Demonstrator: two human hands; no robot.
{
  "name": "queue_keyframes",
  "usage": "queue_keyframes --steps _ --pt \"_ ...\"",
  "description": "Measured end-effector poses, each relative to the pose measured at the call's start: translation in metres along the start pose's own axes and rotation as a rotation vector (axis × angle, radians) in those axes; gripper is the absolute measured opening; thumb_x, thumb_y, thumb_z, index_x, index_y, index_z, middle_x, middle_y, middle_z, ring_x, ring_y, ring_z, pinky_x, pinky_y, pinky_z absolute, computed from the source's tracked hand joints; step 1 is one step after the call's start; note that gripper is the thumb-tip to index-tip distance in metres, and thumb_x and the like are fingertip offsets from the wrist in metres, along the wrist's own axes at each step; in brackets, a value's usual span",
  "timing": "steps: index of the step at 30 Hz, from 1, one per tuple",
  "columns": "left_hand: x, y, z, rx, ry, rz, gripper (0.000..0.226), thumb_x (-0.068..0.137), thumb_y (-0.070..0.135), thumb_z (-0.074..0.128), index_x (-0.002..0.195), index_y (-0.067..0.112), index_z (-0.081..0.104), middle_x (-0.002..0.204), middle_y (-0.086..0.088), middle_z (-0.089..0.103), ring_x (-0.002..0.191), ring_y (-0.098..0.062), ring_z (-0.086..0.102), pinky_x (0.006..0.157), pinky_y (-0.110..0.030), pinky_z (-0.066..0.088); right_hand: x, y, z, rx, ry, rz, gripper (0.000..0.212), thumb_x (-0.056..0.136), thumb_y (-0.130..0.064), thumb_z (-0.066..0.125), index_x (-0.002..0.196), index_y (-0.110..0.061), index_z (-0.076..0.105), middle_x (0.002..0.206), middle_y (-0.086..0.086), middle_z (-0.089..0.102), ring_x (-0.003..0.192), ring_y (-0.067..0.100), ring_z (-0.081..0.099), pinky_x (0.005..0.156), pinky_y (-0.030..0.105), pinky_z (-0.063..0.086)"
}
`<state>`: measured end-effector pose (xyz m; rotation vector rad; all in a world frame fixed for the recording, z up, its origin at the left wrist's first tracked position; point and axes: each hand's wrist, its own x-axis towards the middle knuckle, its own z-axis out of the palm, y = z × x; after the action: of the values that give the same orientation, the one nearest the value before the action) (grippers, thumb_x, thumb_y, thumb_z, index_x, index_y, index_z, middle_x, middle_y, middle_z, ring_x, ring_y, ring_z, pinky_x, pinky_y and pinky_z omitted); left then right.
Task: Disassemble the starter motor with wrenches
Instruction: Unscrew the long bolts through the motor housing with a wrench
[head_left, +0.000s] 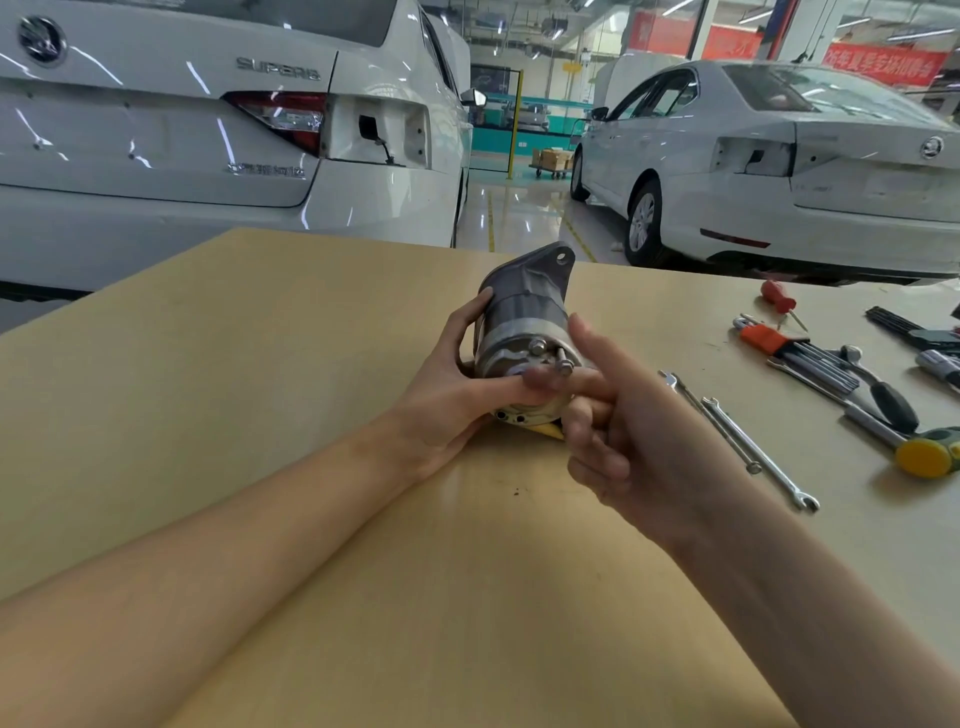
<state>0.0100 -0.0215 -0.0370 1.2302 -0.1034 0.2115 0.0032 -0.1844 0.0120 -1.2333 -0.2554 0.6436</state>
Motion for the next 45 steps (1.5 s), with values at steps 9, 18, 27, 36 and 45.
queue_keyframes --steps 9,18,27,36,45 --pt "-0.0006 0.0004 0.0013 0.040 0.015 0.006 0.110 0.049 -0.003 0.084 0.142 0.036 0.039 0.104 -0.012 0.070 0.090 -0.023 0.071 0.074 -0.028 0.056 0.0010 -0.0004 0.0012 0.168 -0.089 0.006 0.018 0.067 -0.028 0.069 0.061 -0.011 0.069 0.032 -0.007 0.032 0.019 0.005 0.024 0.022 0.012 0.017" --pt "-0.0010 0.0009 0.0014 0.048 0.016 0.006 0.104 0.054 -0.004 0.080 0.141 0.037 0.039 0.110 -0.015 0.067 0.093 -0.023 0.071 0.072 -0.027 0.056 -0.0024 -0.0042 -0.0021 0.245 -0.120 0.083 0.031 0.077 -0.027 0.059 0.090 -0.003 0.075 0.036 -0.002 0.041 0.021 0.004 0.029 0.024 0.011 0.023" --pt "-0.0007 0.0010 0.0005 0.054 0.021 0.009 0.111 0.045 -0.001 0.085 0.140 0.037 0.040 0.101 -0.008 0.069 0.088 -0.022 0.072 0.071 -0.027 0.056 0.0003 -0.0002 0.0012 0.058 0.013 -0.021 0.021 0.057 -0.032 0.074 0.047 -0.016 0.064 0.032 -0.005 0.033 0.020 0.004 0.023 0.025 0.011 0.016" --pt "-0.0042 0.0043 0.0035 0.053 0.012 -0.012 0.112 0.049 -0.003 0.087 0.142 0.036 0.038 0.110 -0.014 0.066 0.092 -0.024 0.072 0.072 -0.027 0.056 -0.0028 -0.0035 -0.0020 0.204 -0.120 0.030 0.024 0.078 -0.021 0.057 0.082 -0.003 0.072 0.033 -0.004 0.036 0.019 0.005 0.026 0.023 0.011 0.020" --pt "-0.0025 0.0012 0.0030 0.050 0.028 0.006 0.104 0.054 -0.006 0.075 0.143 0.034 0.037 0.093 -0.004 0.073 0.088 -0.023 0.071 0.073 -0.028 0.057 -0.0007 0.0019 -0.0006 0.001 0.037 -0.019 0.026 0.057 -0.040 0.076 0.051 -0.016 0.069 0.033 -0.003 0.033 0.021 0.005 0.023 0.027 0.010 0.018"
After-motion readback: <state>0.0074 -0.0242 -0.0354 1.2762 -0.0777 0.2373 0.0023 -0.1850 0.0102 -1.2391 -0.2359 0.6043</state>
